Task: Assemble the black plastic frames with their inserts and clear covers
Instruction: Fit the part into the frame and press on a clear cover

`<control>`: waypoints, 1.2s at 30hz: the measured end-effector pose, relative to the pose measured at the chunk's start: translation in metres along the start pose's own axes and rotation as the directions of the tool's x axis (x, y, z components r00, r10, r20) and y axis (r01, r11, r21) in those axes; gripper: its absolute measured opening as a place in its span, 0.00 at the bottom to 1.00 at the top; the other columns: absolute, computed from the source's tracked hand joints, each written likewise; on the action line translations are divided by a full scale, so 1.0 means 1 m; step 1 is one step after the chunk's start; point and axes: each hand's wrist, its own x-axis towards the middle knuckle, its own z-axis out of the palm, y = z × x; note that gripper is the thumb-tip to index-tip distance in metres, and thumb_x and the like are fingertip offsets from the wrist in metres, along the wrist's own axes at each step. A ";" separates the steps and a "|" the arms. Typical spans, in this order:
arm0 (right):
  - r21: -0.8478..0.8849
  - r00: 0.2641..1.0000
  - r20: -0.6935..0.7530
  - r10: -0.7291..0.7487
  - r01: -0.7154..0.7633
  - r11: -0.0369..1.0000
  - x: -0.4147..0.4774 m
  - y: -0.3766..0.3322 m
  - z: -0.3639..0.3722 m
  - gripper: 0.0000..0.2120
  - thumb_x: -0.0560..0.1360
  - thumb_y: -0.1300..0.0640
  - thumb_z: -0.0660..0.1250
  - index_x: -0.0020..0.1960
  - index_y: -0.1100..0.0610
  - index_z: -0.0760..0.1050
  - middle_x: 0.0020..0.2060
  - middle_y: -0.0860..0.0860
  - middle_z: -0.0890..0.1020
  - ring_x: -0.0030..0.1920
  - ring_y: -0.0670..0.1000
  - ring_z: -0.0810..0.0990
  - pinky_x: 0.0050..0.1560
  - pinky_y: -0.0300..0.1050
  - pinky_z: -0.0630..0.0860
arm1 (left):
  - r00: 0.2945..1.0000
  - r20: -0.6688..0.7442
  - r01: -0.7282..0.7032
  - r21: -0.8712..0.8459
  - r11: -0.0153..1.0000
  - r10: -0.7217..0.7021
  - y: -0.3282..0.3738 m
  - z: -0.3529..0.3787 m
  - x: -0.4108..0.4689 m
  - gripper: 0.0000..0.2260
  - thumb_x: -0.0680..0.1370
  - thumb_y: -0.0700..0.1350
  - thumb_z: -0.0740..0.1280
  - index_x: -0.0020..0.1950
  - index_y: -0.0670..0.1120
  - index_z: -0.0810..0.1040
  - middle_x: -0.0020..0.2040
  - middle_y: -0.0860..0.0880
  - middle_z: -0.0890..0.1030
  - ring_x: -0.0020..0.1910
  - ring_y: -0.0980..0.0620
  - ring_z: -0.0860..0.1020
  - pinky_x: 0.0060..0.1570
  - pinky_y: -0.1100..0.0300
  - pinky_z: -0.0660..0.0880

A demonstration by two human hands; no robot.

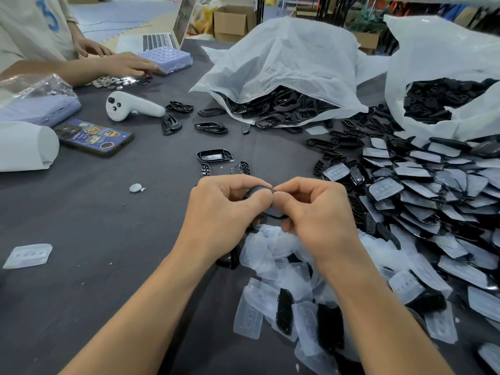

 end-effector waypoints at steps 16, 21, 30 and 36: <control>0.097 0.998 -0.061 0.034 -0.028 0.995 0.001 0.004 0.000 0.16 0.76 0.68 0.68 0.41 0.50 0.87 0.30 0.59 0.83 0.26 0.49 0.78 0.30 0.41 0.74 | 0.998 -0.058 0.000 0.042 0.999 0.003 -0.004 0.002 0.000 0.05 0.74 0.49 0.72 0.44 0.59 0.87 0.33 0.53 0.86 0.30 0.54 0.83 0.33 0.57 0.82; 0.100 1.000 0.002 -0.002 0.002 0.995 0.001 0.002 -0.002 0.12 0.72 0.65 0.71 0.43 0.50 0.87 0.29 0.49 0.83 0.28 0.45 0.77 0.30 0.37 0.74 | 0.999 0.016 0.050 -0.065 0.997 -0.049 -0.006 -0.005 0.005 0.09 0.71 0.41 0.76 0.47 0.54 0.88 0.31 0.45 0.85 0.26 0.50 0.80 0.31 0.57 0.79; 0.099 0.999 -0.024 0.023 -0.021 0.995 0.000 0.001 -0.003 0.17 0.66 0.71 0.74 0.41 0.49 0.86 0.35 0.52 0.87 0.33 0.48 0.84 0.35 0.43 0.80 | 0.996 0.080 0.037 -0.053 0.998 -0.033 -0.003 0.001 0.001 0.10 0.72 0.42 0.75 0.47 0.57 0.88 0.33 0.45 0.85 0.30 0.51 0.80 0.35 0.52 0.82; 0.107 0.999 0.033 -0.008 0.004 0.994 -0.001 0.001 -0.003 0.16 0.70 0.74 0.71 0.41 0.54 0.85 0.31 0.48 0.85 0.28 0.41 0.78 0.30 0.32 0.73 | 0.992 0.050 0.119 -0.103 0.988 -0.114 -0.003 -0.001 0.002 0.15 0.73 0.33 0.76 0.44 0.55 0.89 0.32 0.45 0.85 0.27 0.52 0.79 0.30 0.63 0.76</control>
